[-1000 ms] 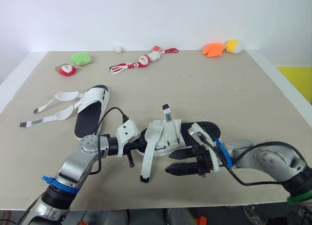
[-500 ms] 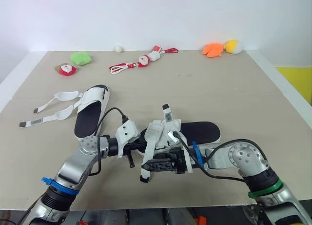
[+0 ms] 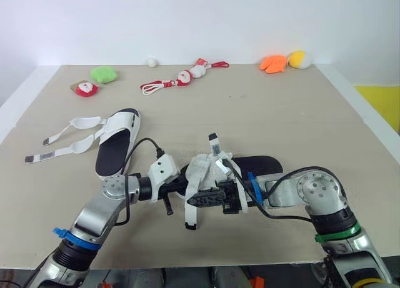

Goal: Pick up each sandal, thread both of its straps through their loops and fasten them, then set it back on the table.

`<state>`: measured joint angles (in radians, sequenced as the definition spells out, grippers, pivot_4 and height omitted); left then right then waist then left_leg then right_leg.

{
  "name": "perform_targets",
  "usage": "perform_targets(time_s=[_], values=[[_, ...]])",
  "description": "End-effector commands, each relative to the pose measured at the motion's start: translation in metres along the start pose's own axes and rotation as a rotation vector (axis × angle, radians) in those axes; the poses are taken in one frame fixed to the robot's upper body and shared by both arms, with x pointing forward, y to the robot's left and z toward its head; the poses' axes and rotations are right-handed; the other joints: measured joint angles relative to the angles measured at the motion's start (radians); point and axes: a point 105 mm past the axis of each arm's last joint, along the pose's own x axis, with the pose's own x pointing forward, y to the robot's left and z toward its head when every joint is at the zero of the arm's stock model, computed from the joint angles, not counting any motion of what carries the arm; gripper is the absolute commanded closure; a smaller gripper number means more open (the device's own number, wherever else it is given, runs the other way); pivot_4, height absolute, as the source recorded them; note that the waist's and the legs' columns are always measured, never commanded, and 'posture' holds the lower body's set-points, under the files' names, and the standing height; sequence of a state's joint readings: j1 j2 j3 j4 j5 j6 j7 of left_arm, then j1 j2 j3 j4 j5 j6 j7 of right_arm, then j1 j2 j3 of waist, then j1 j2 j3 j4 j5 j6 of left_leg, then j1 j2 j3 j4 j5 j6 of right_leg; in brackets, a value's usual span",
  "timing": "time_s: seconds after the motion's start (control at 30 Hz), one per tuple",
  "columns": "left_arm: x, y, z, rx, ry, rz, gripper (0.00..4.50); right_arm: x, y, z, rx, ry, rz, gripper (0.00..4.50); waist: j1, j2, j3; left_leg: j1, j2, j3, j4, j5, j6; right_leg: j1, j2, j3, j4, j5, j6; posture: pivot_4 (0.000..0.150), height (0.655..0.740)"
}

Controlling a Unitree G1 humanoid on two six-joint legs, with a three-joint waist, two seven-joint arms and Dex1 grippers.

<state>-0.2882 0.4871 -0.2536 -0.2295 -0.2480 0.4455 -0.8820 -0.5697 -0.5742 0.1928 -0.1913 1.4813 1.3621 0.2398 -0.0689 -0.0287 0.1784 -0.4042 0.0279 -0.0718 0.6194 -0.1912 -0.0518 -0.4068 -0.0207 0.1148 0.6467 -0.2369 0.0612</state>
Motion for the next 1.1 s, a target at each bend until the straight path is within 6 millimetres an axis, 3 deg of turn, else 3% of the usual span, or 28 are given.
perform_targets(time_s=[0.03, 0.13, 0.3, 0.43, 0.87, 1.1], values=[[0.005, -0.008, -0.024, -0.073, 0.076, -0.030, 4.50, -0.011, 0.016, 0.025, -0.041, 0.012, 0.080, 4.47, -0.001, 0.000, 0.000, 0.000, 0.000, 0.000, 0.000, 0.000, 0.000, 0.000, 0.000, 0.000, 0.000, 0.000, 0.000, 0.150, 0.7400], [0.007, -0.008, -0.024, -0.074, 0.073, -0.030, 4.50, -0.016, 0.018, 0.045, -0.011, 0.052, 0.110, 4.47, -0.003, 0.001, 0.001, 0.000, 0.000, 0.000, 0.002, 0.001, 0.002, 0.000, 0.000, 0.000, 0.000, 0.002, 0.000, 0.150, 0.7400], [0.009, -0.007, -0.023, -0.071, 0.069, -0.034, 4.50, -0.020, -0.005, 0.090, 0.074, -0.027, 0.042, 4.47, -0.003, 0.001, 0.000, 0.000, 0.000, 0.000, 0.002, 0.001, 0.002, 0.000, 0.001, 0.000, 0.000, 0.003, 0.000, 0.150, 0.7400], [0.010, -0.006, -0.022, -0.065, 0.069, -0.035, 4.50, -0.023, -0.020, 0.104, 0.112, -0.040, -0.007, 4.47, 0.002, 0.001, 0.000, -0.003, -0.001, 0.000, 0.002, 0.001, 0.002, 0.000, 0.000, 0.000, -0.001, 0.003, 0.000, 0.150, 0.7400], [0.007, -0.007, -0.024, -0.064, 0.075, -0.031, 4.50, -0.032, -0.014, 0.104, 0.130, 0.028, 0.040, 4.47, 0.001, 0.002, 0.001, -0.003, -0.001, 0.000, 0.001, 0.001, 0.002, -0.001, 0.000, 0.000, -0.001, 0.003, 0.004, 0.150, 0.7400], [0.009, -0.006, -0.023, -0.058, 0.070, -0.034, 4.50, -0.037, -0.022, 0.087, 0.012, 0.104, -0.029, 4.47, 0.002, 0.002, 0.001, -0.003, -0.001, 0.000, 0.001, 0.001, 0.002, -0.001, 0.000, 0.000, -0.001, 0.003, 0.004, 0.150, 0.7400]])
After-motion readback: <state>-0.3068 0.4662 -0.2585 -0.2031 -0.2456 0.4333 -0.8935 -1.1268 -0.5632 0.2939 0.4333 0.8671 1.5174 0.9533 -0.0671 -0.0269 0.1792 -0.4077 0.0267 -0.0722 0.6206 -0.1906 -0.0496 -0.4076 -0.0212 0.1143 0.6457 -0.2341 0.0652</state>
